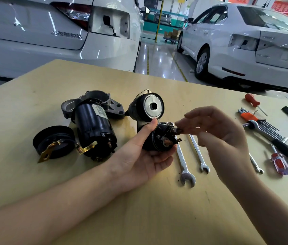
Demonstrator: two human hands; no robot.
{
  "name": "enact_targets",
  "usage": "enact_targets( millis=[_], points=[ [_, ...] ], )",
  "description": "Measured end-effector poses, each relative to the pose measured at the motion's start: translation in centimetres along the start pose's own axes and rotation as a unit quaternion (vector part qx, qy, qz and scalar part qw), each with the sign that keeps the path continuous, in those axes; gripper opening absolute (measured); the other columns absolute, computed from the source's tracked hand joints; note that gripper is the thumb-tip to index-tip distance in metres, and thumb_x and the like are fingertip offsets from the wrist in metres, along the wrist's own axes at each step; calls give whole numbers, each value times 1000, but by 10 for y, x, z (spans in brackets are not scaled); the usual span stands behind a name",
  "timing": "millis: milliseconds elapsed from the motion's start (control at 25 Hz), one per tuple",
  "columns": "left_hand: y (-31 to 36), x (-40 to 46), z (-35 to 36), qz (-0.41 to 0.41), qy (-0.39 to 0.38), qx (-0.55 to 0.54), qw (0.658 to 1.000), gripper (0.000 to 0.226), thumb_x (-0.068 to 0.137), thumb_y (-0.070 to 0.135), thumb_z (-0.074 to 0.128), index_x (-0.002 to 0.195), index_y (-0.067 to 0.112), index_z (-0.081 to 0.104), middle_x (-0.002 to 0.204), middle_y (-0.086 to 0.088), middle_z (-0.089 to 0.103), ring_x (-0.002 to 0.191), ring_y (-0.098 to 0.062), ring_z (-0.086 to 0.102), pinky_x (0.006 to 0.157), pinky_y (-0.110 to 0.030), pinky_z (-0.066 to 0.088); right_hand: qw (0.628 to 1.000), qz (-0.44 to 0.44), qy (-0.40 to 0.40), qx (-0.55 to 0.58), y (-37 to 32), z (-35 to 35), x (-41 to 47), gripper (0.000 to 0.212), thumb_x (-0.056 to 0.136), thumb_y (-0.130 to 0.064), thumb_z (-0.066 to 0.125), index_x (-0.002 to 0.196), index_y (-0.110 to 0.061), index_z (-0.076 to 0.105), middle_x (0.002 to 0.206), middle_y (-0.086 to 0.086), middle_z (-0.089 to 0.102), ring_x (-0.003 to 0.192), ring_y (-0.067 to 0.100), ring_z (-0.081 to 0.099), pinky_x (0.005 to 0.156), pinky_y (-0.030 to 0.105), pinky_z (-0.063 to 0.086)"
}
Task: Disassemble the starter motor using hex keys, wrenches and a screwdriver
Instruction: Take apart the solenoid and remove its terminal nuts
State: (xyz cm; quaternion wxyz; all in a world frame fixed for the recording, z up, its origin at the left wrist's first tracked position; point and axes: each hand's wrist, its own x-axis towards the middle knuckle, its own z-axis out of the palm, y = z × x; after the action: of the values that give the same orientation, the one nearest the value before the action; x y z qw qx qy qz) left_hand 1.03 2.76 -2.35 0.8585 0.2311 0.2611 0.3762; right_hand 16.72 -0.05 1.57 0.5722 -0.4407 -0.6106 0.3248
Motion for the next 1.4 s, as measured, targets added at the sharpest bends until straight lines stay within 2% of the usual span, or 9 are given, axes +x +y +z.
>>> enact_targets(
  millis=[120,280,520,800,1000,1120,1200,1280,1400],
  points=[
    [0,0,0,2,2,7,1000,44,67,44,69,96,10,69,85,-9,69,74,-19,69,66,-26,57,990,44,-17,130,1,-1,4,58,62,28,23,90,-4,63,88,15,73,89,29,70,76,26,55],
    [-1,1,1,0,11,0,1000,44,64,43,71,94,11,70,83,-10,70,71,-19,69,63,-26,57,927,136,-11,350,1,-3,12,48,58,8,31,82,-1,72,94,23,70,100,39,66,85,40,56],
    [-1,2,0,-3,7,-8,1000,46,66,43,71,98,11,70,88,-11,70,73,-20,70,63,-27,57,982,145,25,116,8,-6,11,44,72,16,28,75,-5,67,69,14,68,68,25,66,64,28,56],
    [0,0,0,-3,7,-4,1000,40,68,44,70,90,11,72,87,-9,69,74,-20,69,65,-26,57,992,77,-4,100,7,-5,6,43,70,14,31,78,-7,68,80,17,72,82,30,70,77,31,57],
    [0,-1,0,1,3,6,1000,49,70,44,69,104,9,67,87,-10,68,76,-20,68,69,-27,56,986,31,-75,143,4,-3,2,50,59,8,34,93,-9,66,93,17,73,98,32,68,86,30,53],
    [0,-1,-1,-2,4,4,1000,45,70,44,69,99,10,69,88,-10,69,76,-20,68,69,-27,56,981,23,-84,175,3,-2,3,51,58,10,34,97,-5,63,101,16,72,107,31,65,94,33,51],
    [0,-1,-1,-4,6,0,1000,44,70,44,69,98,10,69,88,-10,70,76,-20,68,68,-27,57,992,20,-46,118,5,-4,3,43,64,8,41,96,-9,65,101,9,73,106,23,66,91,30,51],
    [0,-1,-1,-2,5,4,1000,46,70,44,68,101,11,69,88,-9,70,76,-19,69,68,-26,57,1000,11,-15,6,4,-5,3,29,71,-1,63,96,-16,67,89,2,72,88,13,68,77,22,52],
    [0,0,-1,-2,8,9,1000,44,71,45,68,97,10,73,88,-9,70,73,-18,69,65,-25,57,996,-20,-3,-90,7,0,0,39,64,-21,86,96,-22,64,76,1,66,67,13,63,67,22,50]
  ],
)
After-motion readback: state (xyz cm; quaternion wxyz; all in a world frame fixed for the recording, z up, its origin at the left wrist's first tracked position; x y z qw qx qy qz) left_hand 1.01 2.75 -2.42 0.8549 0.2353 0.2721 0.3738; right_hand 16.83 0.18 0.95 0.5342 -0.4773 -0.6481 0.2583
